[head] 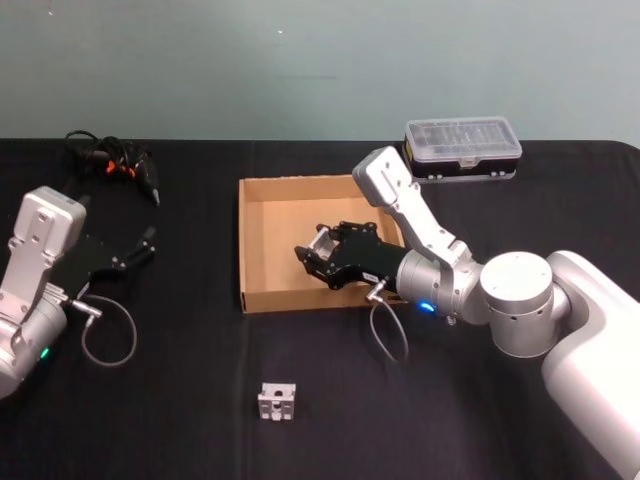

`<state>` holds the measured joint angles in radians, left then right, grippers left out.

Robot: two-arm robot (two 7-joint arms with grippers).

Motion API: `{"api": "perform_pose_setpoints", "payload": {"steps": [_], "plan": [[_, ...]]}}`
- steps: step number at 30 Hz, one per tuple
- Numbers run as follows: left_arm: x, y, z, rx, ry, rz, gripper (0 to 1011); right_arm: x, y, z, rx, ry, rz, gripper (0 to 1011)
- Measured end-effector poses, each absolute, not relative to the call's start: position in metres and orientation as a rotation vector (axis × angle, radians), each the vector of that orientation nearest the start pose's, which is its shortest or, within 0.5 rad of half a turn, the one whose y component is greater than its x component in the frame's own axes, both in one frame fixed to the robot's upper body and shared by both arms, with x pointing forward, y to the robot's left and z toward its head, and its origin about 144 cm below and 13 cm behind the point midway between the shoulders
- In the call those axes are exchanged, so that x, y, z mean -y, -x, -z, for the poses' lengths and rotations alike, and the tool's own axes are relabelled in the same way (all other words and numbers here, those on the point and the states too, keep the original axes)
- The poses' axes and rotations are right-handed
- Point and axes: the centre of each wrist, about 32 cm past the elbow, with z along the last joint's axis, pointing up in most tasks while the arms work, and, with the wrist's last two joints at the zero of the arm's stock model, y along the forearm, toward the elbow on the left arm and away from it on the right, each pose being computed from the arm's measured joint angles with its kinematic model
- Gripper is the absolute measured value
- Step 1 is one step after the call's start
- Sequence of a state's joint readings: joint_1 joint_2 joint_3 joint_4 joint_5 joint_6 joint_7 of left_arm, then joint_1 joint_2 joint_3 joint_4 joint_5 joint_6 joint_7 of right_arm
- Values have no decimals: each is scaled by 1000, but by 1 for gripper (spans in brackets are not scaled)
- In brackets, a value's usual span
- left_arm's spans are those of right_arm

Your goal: Use one hand to pick up the angle iron from the table and place it into the box.

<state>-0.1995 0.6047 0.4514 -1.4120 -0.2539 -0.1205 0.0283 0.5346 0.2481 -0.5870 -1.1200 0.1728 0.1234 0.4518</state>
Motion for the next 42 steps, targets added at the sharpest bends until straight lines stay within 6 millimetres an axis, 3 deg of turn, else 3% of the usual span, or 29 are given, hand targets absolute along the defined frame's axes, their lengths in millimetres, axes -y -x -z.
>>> {"api": "perform_pose_setpoints", "payload": {"steps": [9,20,27,42], "plan": [[-310,-489,-1140,285,-304,-1248,1011,178,-577,-1164,50,388,740,497],[-310,-489,-1140,285,-305,-1248,1011,183,-575,-1162,38,383,748,846],[-310,-489,-1140,285,-305,-1248,1011,191,-569,-1165,44,341,774,1004],[-310,-489,-1140,285,-304,-1248,1011,221,-540,-1182,93,157,792,1004]]}}
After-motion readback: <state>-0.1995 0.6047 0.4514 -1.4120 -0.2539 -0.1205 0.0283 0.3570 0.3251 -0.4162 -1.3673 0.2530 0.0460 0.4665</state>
